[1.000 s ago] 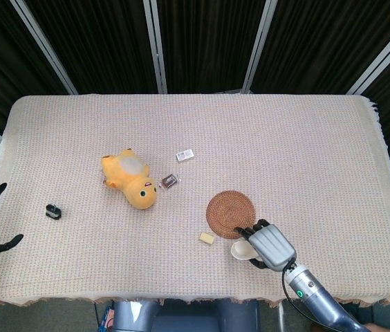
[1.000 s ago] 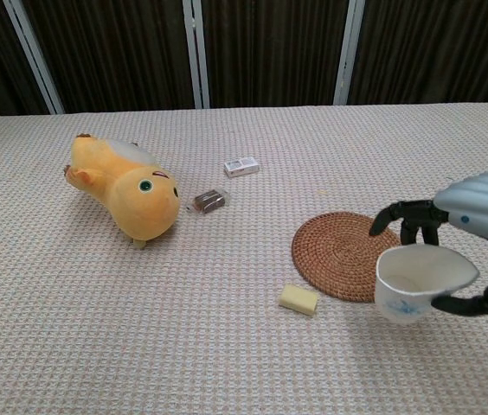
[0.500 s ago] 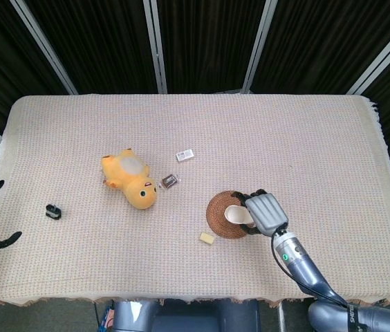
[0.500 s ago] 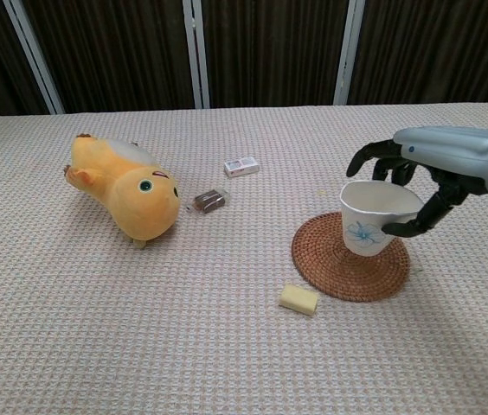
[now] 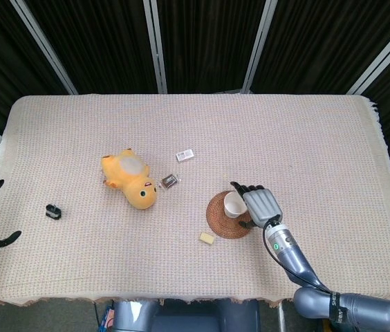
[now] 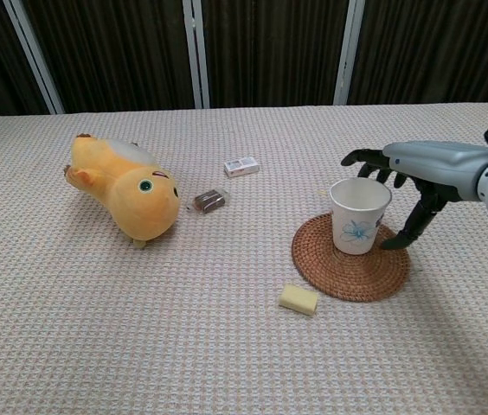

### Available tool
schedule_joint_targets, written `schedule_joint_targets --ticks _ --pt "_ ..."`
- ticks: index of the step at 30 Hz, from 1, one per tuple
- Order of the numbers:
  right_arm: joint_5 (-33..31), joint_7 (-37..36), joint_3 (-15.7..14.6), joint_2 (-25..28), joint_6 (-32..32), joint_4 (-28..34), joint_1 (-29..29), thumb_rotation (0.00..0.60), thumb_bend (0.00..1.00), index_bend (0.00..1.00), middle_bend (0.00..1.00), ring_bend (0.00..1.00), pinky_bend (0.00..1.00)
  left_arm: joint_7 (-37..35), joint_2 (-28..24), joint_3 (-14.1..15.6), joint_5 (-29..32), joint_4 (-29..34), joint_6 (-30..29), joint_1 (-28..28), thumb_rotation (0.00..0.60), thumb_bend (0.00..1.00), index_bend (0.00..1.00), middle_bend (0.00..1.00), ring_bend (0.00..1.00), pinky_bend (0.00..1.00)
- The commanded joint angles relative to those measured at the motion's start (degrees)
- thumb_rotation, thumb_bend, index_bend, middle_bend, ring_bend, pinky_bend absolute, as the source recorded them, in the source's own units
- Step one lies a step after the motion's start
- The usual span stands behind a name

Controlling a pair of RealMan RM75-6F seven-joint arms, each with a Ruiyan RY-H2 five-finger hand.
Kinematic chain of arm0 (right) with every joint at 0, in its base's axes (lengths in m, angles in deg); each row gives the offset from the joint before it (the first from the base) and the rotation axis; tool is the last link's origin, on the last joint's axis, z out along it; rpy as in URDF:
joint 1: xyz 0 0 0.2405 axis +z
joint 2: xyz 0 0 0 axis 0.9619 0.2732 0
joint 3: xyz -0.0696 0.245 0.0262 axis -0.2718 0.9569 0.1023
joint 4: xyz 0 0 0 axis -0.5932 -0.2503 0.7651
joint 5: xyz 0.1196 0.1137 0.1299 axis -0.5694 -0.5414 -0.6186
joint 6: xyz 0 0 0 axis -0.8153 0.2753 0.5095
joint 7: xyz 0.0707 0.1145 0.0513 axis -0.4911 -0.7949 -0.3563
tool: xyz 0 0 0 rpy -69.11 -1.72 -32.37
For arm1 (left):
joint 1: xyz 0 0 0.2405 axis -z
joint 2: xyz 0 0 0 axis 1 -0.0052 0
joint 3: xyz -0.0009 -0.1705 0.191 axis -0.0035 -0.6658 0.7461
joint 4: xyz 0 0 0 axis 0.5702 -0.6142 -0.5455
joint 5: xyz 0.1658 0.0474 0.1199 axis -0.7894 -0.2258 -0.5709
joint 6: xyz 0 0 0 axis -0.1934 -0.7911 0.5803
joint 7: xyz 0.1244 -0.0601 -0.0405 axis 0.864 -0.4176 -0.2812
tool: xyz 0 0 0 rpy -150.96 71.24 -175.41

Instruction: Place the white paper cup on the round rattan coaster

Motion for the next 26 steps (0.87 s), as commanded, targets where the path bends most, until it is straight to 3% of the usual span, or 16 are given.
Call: schedule_joint_targets --ticks 1,6,11,15,17,26 --pt "-1.4 1.8 -0.5 3.4 -0.5 5.1 0.3 0.600 0.00 0.00 0.00 0.00 0.09 -0.1 -0.1 0.0 0.1 0.1 0.0 0.0 0.600 0.00 0.00 0.00 0.00 0.00" --pt "4.0 0.2 -1.5 9.3 -4.6 13.5 -2.0 0.600 0.00 0.00 0.00 0.00 0.07 -0.6 -0.4 0.1 -0.2 0.3 -0.2 -0.1 0.600 0.00 0.00 0.00 0.00 0.00" --pt "18.3 -5.0 -5.5 16.7 -12.1 18.2 -8.3 0.600 0.00 0.00 0.00 0.00 0.02 -1.6 -0.7 0.4 -1.3 0.4 -0.9 -0.5 0.600 0.00 0.00 0.00 0.00 0.00" --pt "32.1 -12.0 -10.2 19.2 -20.4 12.7 -14.0 0.600 0.00 0.00 0.00 0.00 0.00 -2.2 -0.9 0.9 -2.7 0.4 -1.7 -0.9 0.600 0.00 0.00 0.00 0.00 0.00" --pt "35.8 -14.5 -11.8 19.3 -23.8 9.2 -16.2 0.600 0.00 0.00 0.00 0.00 0.00 -2.3 -0.8 1.1 -3.3 0.3 -2.0 -1.0 0.600 0.00 0.00 0.00 0.00 0.00" --pt "42.1 -22.0 -15.7 17.3 -34.4 -1.7 -23.6 0.600 0.00 0.00 0.00 0.00 0.00 -2.2 -0.2 1.7 -5.1 0.0 -3.3 -1.5 0.600 0.00 0.00 0.00 0.00 0.00"
